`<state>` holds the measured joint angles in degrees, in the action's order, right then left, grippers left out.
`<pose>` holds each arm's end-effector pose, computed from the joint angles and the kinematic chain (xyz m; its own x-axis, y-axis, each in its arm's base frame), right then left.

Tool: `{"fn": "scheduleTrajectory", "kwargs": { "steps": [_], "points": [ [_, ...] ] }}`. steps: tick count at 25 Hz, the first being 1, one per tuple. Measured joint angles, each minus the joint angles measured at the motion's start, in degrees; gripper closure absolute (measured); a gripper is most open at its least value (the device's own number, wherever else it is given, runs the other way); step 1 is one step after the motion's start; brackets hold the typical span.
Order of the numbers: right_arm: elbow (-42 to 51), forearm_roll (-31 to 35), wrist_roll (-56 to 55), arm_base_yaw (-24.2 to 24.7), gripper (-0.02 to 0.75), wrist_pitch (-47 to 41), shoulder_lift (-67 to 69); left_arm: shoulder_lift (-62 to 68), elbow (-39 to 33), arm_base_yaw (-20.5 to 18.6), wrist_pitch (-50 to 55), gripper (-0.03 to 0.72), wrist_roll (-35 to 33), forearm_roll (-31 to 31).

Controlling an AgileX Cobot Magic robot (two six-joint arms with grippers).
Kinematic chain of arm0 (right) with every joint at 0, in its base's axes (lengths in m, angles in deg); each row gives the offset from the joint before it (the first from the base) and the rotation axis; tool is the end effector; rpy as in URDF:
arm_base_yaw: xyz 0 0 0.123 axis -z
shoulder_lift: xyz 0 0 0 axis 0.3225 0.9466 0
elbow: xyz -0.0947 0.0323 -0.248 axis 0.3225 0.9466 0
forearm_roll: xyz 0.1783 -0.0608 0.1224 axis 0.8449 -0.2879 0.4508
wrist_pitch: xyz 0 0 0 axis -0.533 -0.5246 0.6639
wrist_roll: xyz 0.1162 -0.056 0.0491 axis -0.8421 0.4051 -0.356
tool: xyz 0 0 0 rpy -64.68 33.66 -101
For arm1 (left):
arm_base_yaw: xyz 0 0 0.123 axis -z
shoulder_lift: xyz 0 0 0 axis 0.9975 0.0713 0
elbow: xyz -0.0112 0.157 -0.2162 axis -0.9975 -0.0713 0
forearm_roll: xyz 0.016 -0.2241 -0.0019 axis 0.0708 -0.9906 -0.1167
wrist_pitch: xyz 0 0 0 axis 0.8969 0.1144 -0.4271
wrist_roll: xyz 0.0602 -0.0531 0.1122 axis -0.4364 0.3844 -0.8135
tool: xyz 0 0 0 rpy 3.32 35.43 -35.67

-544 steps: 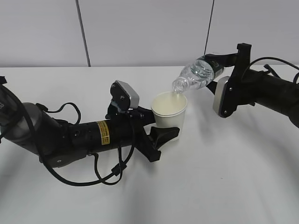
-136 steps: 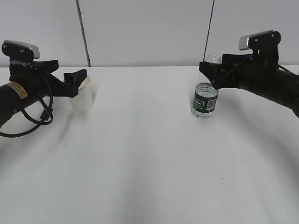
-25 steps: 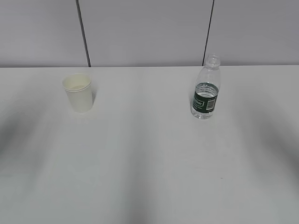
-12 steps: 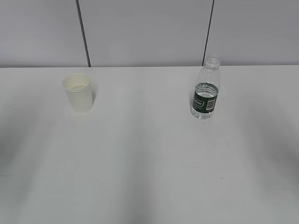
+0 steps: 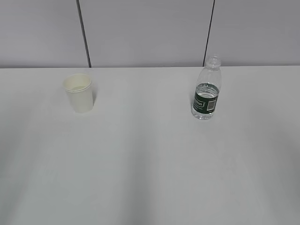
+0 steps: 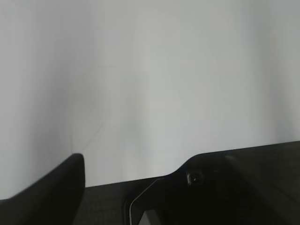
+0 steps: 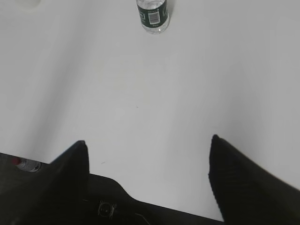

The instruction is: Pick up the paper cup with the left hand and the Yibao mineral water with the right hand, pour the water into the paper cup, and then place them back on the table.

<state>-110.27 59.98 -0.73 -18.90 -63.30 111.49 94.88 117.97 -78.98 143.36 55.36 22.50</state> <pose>0.0907 0.0272 0.3279 -0.7084 -0.0674 -0.7026 -0.1862 0.9780 0.0940 0.0821 -0.0168 0.2711 -0.8263 0.0236 -0.5628 0.0855 0.9928 -0.0839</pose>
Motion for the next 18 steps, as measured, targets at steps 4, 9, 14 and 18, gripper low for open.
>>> {"fn": "scheduleTrajectory", "kwargs": {
  "steps": [4, 9, 14, 18],
  "points": [
    [3.3, 0.0, 0.0, 0.0, 0.152, -0.22, -7.47, -9.0, -0.88, 0.0, 0.41, 0.165, 0.0, -3.47],
    [8.47, 0.0, 0.0, 0.0, 0.153, -0.54, -16.68, -18.39, -3.08, 0.0, 0.98, 0.169, -0.2, -3.89],
    [14.1, 0.0, 2.0, 0.0, 0.153, -0.88, -25.17, -25.39, -4.73, 0.0, 1.23, 0.176, -2.08, -2.09],
    [18.48, -0.2, 2.48, 0.0, 0.152, -0.96, -30.2, -29.32, -7.28, 0.0, 1.43, 0.178, -2.17, -1.19]
  ]
}}
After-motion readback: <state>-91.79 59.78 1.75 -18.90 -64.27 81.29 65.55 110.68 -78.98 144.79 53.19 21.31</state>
